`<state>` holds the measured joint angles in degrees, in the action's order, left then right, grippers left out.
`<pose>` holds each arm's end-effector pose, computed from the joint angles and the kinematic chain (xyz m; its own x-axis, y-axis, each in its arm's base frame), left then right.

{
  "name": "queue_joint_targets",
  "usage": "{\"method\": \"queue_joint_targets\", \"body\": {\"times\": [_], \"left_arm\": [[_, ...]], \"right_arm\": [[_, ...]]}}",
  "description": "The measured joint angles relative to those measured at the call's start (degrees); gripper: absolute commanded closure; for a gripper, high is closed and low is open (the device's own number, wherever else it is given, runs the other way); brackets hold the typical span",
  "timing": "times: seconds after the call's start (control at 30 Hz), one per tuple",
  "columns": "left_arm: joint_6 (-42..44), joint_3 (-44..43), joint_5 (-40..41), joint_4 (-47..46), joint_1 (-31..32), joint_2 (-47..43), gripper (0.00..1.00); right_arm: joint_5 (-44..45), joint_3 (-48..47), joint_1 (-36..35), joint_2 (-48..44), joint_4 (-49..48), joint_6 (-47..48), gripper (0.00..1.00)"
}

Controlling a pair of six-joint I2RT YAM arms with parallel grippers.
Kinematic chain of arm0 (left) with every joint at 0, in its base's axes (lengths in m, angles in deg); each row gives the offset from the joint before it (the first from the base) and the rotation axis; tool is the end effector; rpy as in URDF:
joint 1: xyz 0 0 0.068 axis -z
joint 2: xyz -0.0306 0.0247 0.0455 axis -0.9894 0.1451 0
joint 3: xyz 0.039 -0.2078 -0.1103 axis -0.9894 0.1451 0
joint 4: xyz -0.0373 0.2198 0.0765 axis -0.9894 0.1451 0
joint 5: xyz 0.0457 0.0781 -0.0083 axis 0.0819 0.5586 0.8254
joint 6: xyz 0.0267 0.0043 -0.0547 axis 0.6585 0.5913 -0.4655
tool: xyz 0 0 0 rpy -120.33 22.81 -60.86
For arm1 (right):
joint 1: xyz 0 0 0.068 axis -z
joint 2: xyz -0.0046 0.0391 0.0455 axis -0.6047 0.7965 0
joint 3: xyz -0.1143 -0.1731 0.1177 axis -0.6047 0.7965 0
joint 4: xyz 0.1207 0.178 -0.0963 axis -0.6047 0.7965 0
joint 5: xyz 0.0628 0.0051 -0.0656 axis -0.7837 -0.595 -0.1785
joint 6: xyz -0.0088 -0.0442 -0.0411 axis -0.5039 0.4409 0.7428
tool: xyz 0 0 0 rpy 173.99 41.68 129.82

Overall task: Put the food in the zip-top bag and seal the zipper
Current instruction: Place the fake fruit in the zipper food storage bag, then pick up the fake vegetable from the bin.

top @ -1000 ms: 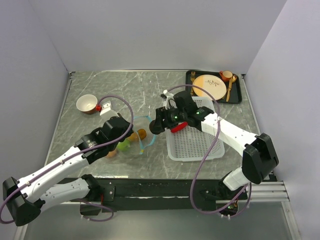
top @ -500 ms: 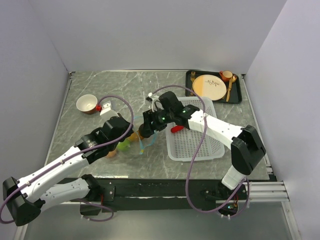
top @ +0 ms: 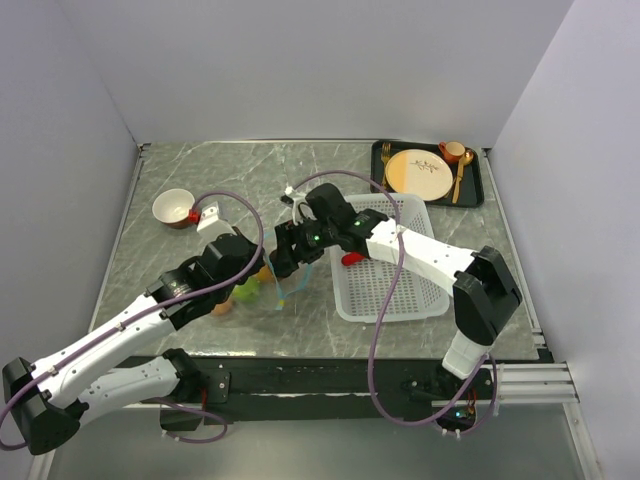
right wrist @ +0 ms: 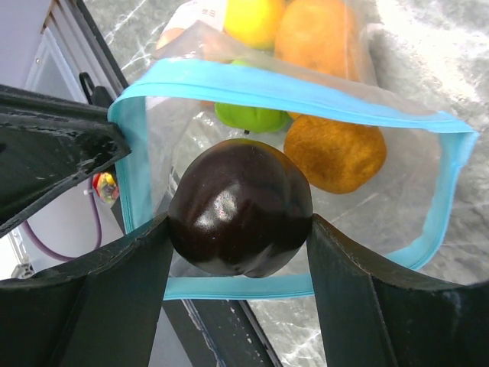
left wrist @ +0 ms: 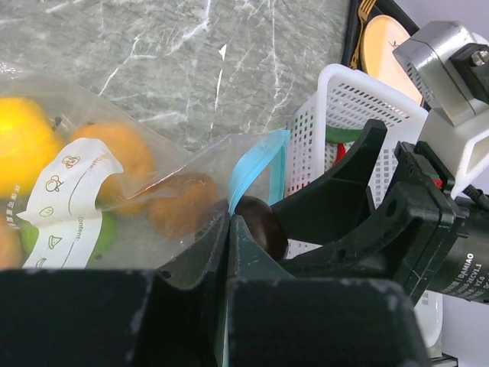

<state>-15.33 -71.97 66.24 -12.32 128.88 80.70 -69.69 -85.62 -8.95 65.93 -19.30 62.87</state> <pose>0.1513 -0.1282 0.2787 -0.4523 -0.5749 -0.6819 -0.1285 0.7985 -0.5881 0.2324 0.2736 0.2438 -0.7078 -0.3378 -0.6204 -0.6971 0.4758 0.5363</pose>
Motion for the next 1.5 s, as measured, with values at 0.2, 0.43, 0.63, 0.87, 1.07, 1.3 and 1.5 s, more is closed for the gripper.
{"method": "queue_joint_targets", "body": {"times": [0.2, 0.43, 0.63, 0.87, 1.07, 1.3, 1.5], "left_arm": [[-0.09, 0.02, 0.02, 0.0, 0.0, -0.5, 0.94], [-0.22, 0.24, 0.02, 0.0, -0.02, -1.14, 0.95], [-1.03, 0.46, 0.46, 0.52, 0.0, -2.21, 0.94], [-1.49, 1.01, 1.33, 1.25, 0.0, -4.09, 0.94], [-1.66, 1.33, 2.14, 1.79, 0.0, -4.59, 0.93], [-1.92, 1.86, 2.56, 2.1, -0.02, -5.77, 0.93], [-2.12, 1.95, 2.49, 1.97, -0.02, -5.11, 0.94]], "right_arm": [[-1.07, -0.07, -0.57, 0.0, -0.13, 0.0, 0.28], [-1.44, -0.07, -0.96, 0.0, -0.35, 0.02, 0.19], [-1.09, -0.07, -0.96, 0.0, -0.5, 0.0, 0.16], [0.96, -0.07, -0.96, -0.04, -0.96, -0.26, 0.14], [8.87, 2.03, 1.2, -3.04, -0.74, -2.27, 0.12], [18.99, 11.32, 13.97, -14.88, -1.44, -8.11, 0.11], [26.29, 13.29, 18.08, -15.72, -0.02, -12.09, 0.13]]}}
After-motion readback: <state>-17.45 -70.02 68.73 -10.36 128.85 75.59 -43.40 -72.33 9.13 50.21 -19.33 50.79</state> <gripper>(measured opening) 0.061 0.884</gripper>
